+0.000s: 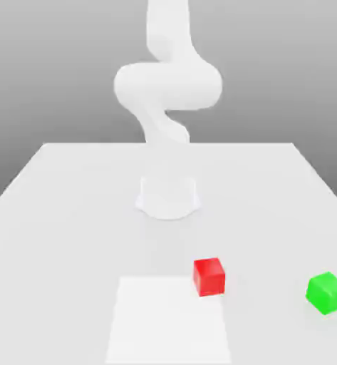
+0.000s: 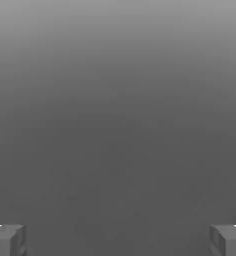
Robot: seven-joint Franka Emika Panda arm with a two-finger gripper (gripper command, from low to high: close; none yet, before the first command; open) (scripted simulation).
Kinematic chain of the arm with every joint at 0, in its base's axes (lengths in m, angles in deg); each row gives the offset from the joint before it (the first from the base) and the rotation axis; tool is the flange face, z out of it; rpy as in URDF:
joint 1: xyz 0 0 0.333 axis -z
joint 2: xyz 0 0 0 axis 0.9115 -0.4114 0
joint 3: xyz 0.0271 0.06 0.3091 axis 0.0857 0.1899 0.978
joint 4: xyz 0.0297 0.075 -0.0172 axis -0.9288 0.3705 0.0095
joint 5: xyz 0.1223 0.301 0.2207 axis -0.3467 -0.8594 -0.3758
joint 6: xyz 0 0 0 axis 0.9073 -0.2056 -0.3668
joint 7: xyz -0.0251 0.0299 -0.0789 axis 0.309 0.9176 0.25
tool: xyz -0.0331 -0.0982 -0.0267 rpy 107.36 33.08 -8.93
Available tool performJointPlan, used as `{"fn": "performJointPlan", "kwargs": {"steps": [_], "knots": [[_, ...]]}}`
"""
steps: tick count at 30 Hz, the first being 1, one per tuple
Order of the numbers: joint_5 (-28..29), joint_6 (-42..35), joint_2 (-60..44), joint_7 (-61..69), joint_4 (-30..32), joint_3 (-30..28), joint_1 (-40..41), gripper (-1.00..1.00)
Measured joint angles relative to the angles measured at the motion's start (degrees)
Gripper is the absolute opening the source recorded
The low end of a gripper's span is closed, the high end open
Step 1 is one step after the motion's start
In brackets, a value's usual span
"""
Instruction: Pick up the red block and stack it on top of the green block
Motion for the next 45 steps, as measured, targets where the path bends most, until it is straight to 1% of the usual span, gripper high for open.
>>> {"fn": "performJointPlan", "kwargs": {"steps": [12,15,17,19,24,25,32,36,39,41,45], "knots": [[-1.54,16.49,-21.69,0.09,20.71,3.8,-4.34,0.0],[-1.84,21.18,-28.1,0.01,26.44,4.87,-5.62,0.0],[-1.53,25.69,-34.21,-0.43,29.69,5.72,-6.22,0.0],[0.05,30.66,-40.64,-1.67,30.62,5.83,-6.45,0.0],[4.39,40.05,-51.8,-4.8,29.63,1.8,-9.51,0.0],[4.66,40.99,-52.9,-5.0,29.49,1.24,-10.01,-1.0],[4.84,40.82,-52.69,-5.16,29.52,1.31,-9.91,-1.0],[1.84,34.81,-45.62,-3.02,30.55,3.06,-9.02,-1.0],[-0.07,29.49,-39.46,-1.64,31.41,2.88,-9.79,-1.0],[-0.05,26.56,-38.25,-1.02,29.73,3.83,-11.37,-1.0],[1.26,21.85,-41.23,0.51,22.19,6.77,-18.0,-1.0]]}}
